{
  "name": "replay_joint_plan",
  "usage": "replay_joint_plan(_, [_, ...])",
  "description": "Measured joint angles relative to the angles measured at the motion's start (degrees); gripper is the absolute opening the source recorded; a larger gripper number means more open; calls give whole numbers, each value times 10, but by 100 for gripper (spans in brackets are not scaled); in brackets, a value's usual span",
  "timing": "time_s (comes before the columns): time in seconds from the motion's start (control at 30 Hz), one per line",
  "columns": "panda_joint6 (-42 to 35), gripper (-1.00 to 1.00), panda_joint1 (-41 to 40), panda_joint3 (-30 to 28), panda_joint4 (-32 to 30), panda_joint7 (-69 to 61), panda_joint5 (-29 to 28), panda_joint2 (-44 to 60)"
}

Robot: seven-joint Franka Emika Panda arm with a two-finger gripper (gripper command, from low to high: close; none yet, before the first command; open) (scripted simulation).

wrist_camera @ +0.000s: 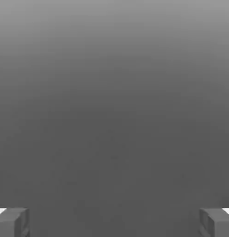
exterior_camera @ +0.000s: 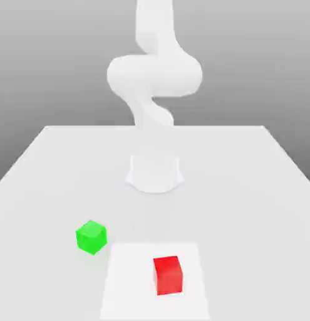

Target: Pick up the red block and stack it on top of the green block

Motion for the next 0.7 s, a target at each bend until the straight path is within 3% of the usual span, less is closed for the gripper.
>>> replay_joint_plan(0.7, [224,0,31,0,-178,-60,1,440])
